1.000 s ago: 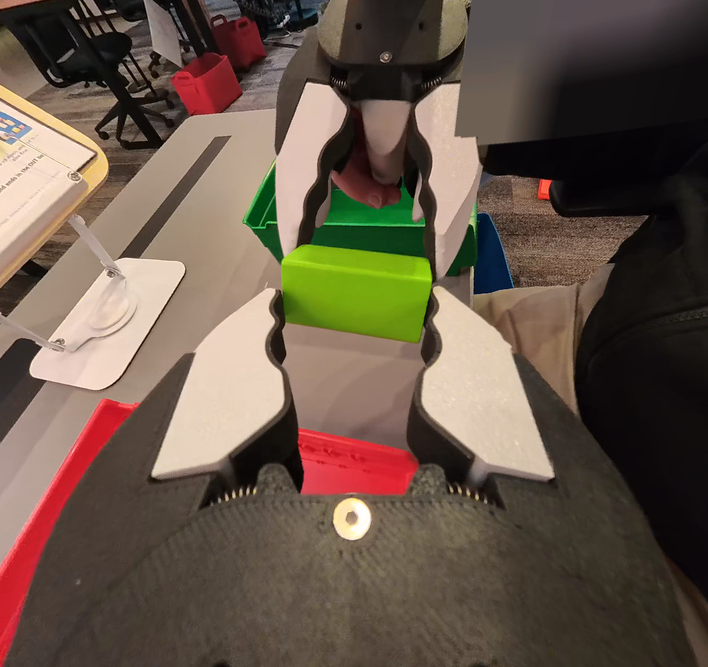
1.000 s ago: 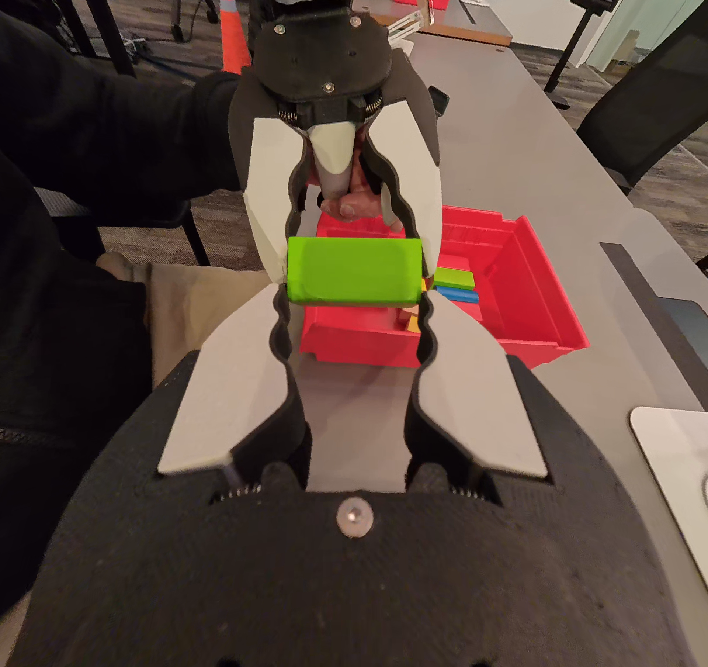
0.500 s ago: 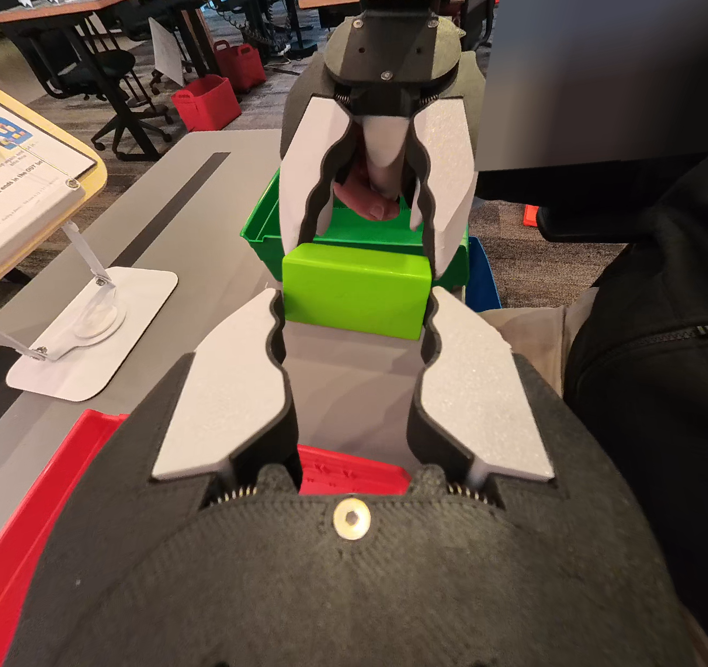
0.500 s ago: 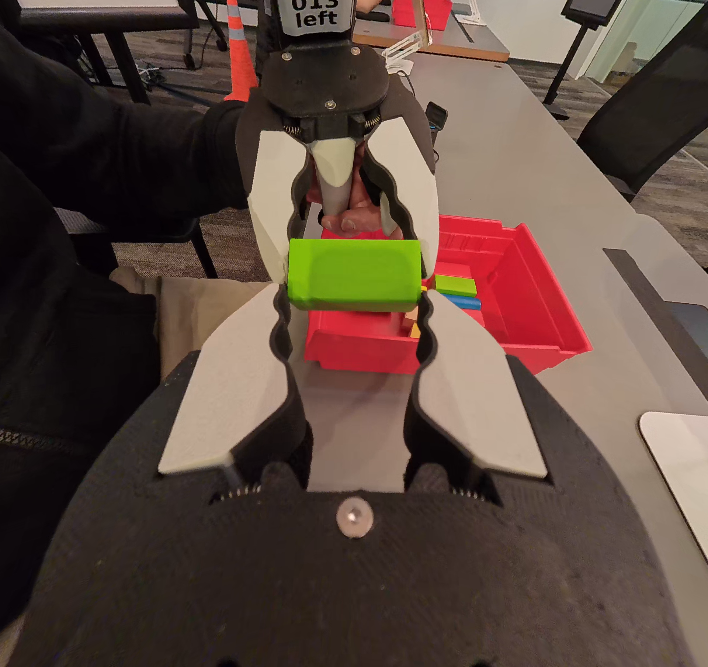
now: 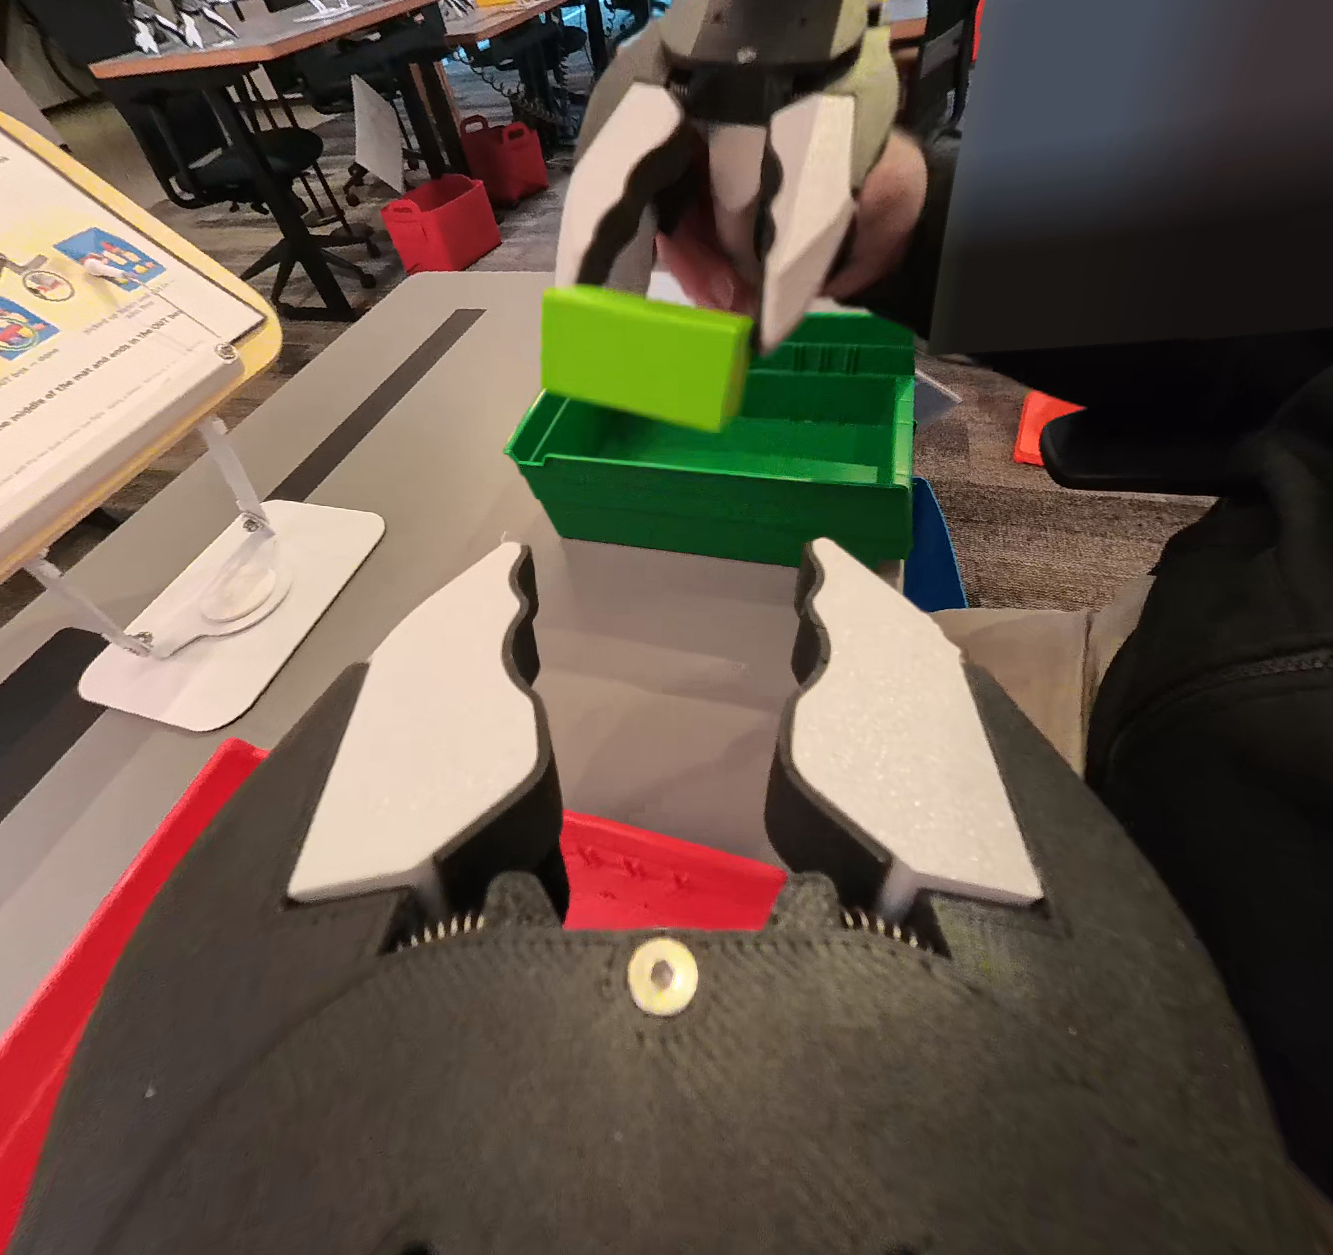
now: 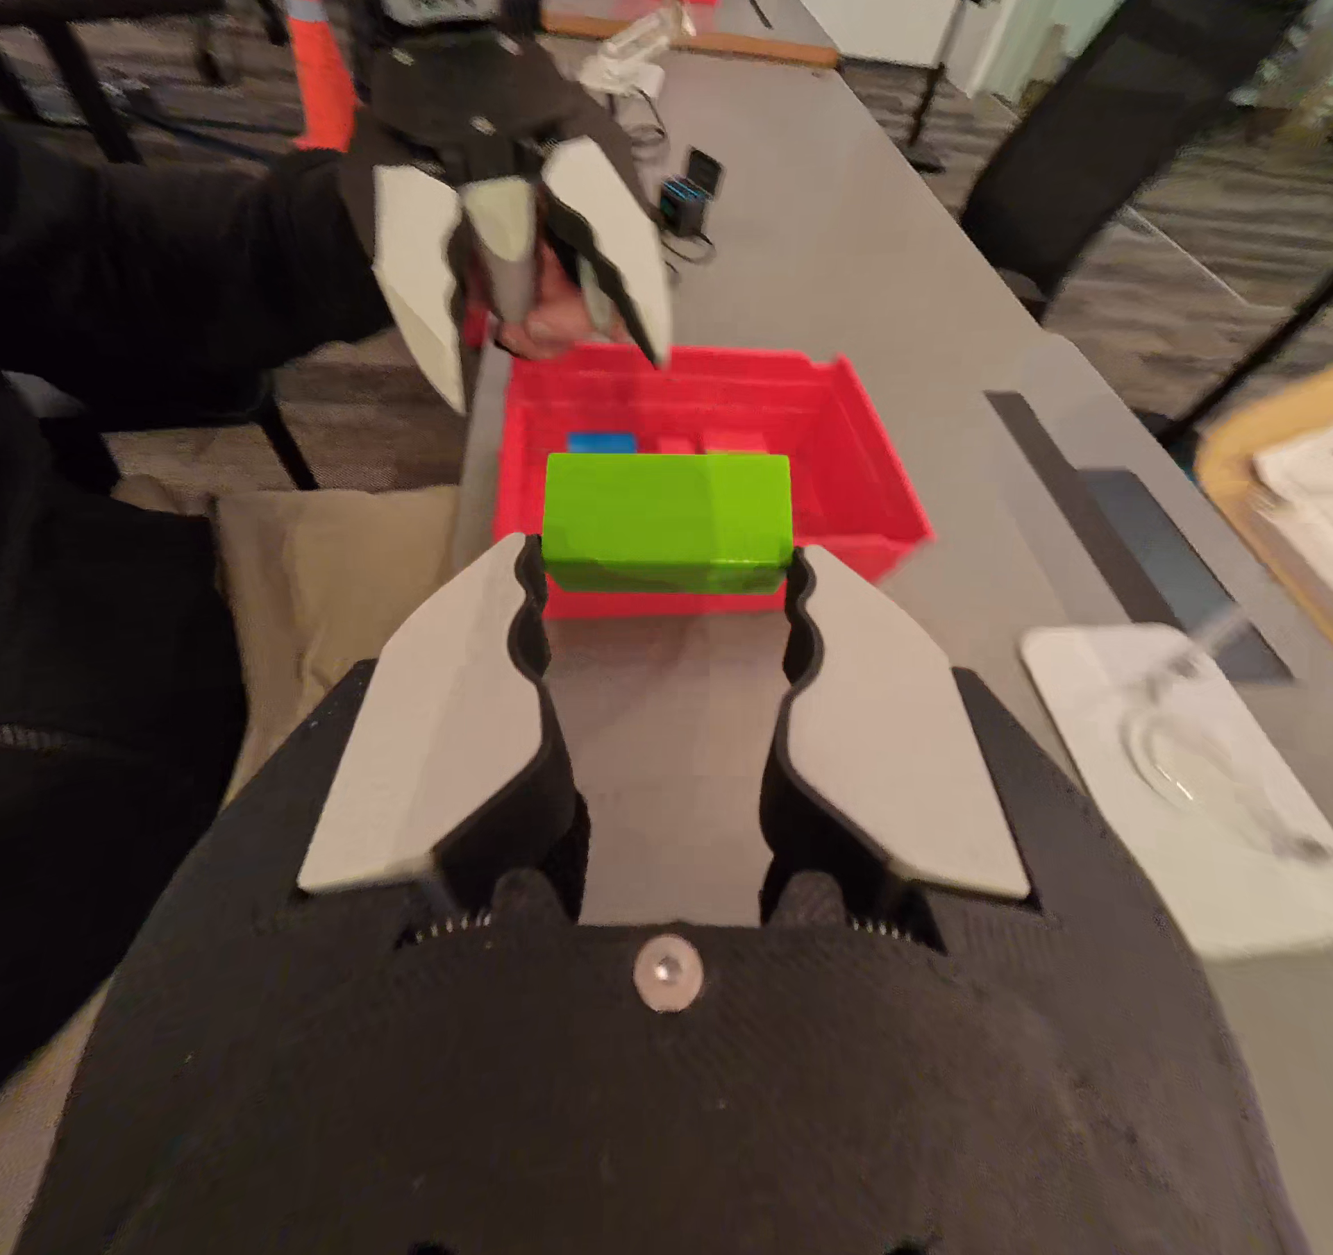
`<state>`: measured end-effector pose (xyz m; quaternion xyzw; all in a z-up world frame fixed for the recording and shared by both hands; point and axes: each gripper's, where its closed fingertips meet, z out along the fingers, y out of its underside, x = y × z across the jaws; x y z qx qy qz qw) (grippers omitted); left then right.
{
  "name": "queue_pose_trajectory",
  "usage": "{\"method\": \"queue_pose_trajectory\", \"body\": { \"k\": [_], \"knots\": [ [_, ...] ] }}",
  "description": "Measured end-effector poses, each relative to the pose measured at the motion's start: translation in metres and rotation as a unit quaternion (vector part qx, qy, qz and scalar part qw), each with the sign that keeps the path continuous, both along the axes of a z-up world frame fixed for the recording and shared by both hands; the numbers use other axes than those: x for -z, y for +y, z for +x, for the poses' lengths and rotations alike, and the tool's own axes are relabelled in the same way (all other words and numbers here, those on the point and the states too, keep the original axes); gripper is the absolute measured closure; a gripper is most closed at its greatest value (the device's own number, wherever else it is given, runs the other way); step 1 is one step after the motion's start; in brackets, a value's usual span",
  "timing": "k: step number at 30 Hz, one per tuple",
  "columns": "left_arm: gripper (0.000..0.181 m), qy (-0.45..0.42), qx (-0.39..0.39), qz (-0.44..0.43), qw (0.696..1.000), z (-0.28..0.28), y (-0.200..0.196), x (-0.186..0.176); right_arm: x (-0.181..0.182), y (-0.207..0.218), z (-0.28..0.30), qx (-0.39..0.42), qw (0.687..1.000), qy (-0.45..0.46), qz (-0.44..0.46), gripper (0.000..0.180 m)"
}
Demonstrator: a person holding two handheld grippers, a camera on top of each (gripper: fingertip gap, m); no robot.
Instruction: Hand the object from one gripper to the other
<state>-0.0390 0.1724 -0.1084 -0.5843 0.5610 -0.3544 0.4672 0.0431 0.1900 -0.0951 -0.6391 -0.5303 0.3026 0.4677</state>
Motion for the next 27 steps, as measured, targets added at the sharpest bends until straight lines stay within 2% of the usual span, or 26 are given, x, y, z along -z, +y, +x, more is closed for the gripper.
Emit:
{"method": "queue_pose_trajectory", "body": {
  "k": [4,9,12,18,22,27],
  "knots": [
    [0.114,0.010,-0.009,0.007,1.000,-0.003,0.004,0.001,0.024,0.028,0.070,0.090,0.991,-0.103,-0.015,0.116],
    [0.116,0.023,-0.016,0.007,1.000,-0.005,0.007,0.006,0.090,0.046,0.135,0.154,0.956,-0.237,-0.077,0.116],
    [0.116,0.029,-0.020,0.010,0.999,-0.006,0.009,0.007,0.131,0.051,0.159,0.169,0.931,-0.306,-0.109,0.116],
    [0.117,0.042,-0.027,0.013,0.999,-0.009,0.012,0.012,0.197,0.054,0.181,0.170,0.893,-0.382,-0.166,0.116],
    [0.116,0.062,-0.030,0.019,0.997,-0.010,0.014,0.020,0.219,0.056,0.196,0.180,0.862,-0.439,-0.176,0.115],
    [0.116,0.076,-0.035,0.019,0.996,-0.013,0.018,0.027,0.219,0.063,0.194,0.184,0.853,-0.458,-0.170,0.115]
  ]
}}
